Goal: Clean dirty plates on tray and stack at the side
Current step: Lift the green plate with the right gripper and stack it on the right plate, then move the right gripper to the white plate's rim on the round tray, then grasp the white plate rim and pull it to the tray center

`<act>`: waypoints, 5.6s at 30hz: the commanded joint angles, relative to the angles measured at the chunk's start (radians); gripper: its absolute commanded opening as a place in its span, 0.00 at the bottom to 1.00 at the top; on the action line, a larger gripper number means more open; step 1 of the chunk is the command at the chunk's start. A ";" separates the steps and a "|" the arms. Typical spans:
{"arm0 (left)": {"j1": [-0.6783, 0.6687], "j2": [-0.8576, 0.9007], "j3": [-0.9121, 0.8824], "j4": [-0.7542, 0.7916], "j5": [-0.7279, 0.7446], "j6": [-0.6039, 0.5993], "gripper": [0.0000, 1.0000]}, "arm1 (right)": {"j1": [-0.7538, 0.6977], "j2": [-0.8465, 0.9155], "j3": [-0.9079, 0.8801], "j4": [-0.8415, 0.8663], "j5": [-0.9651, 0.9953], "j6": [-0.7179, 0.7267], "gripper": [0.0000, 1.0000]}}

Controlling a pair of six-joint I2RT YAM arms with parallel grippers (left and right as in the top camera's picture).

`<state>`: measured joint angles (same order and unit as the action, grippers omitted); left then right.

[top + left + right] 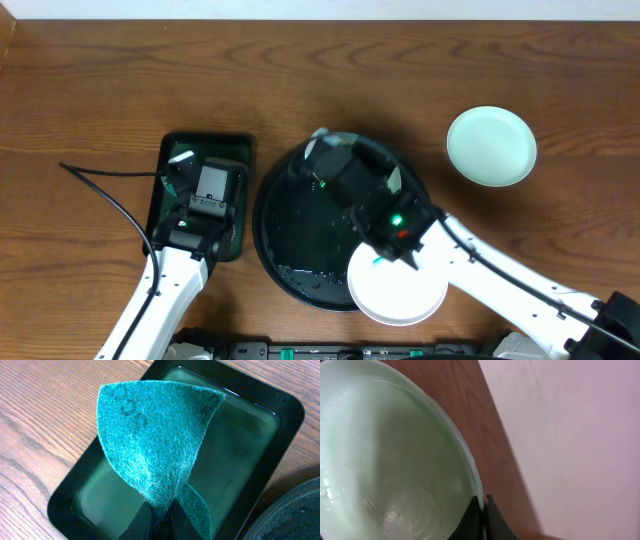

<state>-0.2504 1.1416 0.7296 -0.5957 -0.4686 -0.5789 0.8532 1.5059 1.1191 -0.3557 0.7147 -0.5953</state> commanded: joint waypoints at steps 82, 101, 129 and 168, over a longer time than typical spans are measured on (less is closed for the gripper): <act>0.005 -0.005 -0.001 -0.002 0.013 -0.002 0.08 | -0.649 -0.247 -0.017 -0.816 -0.892 1.303 0.96; 0.005 -0.005 -0.001 -0.002 0.017 -0.002 0.07 | -0.183 -0.245 -0.179 -1.007 -0.742 2.023 0.93; 0.005 -0.005 -0.001 0.005 0.016 -0.002 0.07 | -0.137 -0.243 -0.444 -0.721 -0.827 2.075 0.50; 0.005 -0.005 -0.001 0.005 0.017 -0.002 0.08 | -0.299 -0.243 -0.281 -0.215 -0.706 1.289 0.01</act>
<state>-0.2504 1.1416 0.7296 -0.5934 -0.4431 -0.5789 0.5941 1.2613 0.8196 -0.6041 -0.0032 0.8970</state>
